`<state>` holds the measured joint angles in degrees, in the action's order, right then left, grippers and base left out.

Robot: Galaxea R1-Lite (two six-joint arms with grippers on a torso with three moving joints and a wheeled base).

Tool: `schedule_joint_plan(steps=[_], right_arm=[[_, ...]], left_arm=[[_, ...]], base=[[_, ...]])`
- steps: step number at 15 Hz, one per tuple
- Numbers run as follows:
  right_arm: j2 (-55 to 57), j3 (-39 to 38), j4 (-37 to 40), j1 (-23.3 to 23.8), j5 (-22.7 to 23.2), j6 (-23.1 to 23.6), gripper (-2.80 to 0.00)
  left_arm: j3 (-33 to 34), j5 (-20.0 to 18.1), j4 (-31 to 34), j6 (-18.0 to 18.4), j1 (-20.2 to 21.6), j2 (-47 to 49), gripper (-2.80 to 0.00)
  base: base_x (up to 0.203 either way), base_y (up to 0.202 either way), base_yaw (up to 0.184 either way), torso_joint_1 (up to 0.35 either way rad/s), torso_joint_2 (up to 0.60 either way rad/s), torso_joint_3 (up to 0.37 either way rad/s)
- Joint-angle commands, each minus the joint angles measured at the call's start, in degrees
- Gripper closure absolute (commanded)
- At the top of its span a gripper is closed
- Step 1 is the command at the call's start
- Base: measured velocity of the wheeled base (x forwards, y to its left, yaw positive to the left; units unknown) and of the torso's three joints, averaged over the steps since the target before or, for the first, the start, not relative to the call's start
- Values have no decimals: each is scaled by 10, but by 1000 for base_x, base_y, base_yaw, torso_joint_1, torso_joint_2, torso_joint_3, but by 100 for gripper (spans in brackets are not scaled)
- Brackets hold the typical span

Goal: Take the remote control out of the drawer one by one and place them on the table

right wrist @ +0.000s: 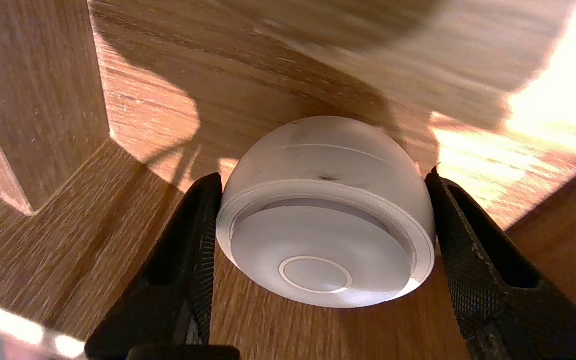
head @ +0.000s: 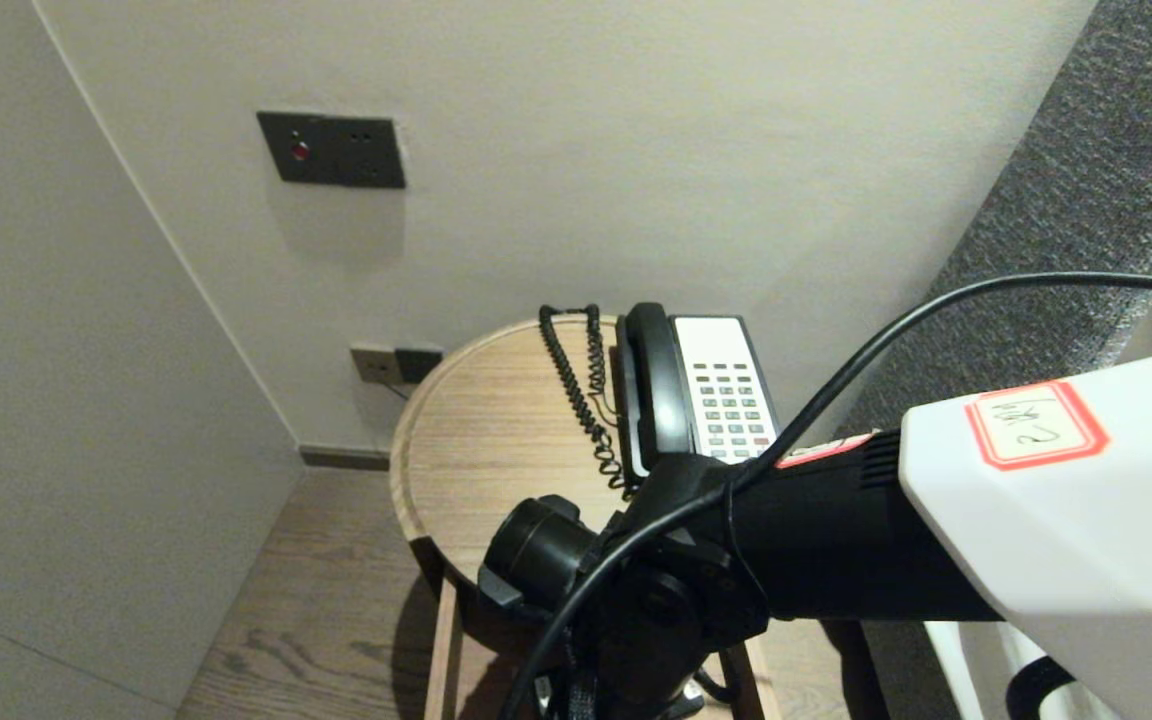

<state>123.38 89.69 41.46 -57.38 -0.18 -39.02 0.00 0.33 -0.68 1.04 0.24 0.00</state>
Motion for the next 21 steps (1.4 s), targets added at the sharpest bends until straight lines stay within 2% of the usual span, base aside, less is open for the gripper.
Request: schedule_joint_plan(steps=[1,7,10,21], right_arm=[[-19,0,8,17,-2,-2,0],[-62,0,13,71,-3,1,0],[-88,10,49,86,-3,3,0],[-143,4,71,85,-3,-2,0]], left_arm=[[0,0,0,0,0,-1,0],[0,0,0,0,0,-1,0],[0,0,0,0,0,-1,0],[0,0,0,0,0,-1,0]], base=[[0,0,0,0,0,0],[0,0,0,0,0,0],[0,0,0,0,0,0],[0,0,0,0,0,0]])
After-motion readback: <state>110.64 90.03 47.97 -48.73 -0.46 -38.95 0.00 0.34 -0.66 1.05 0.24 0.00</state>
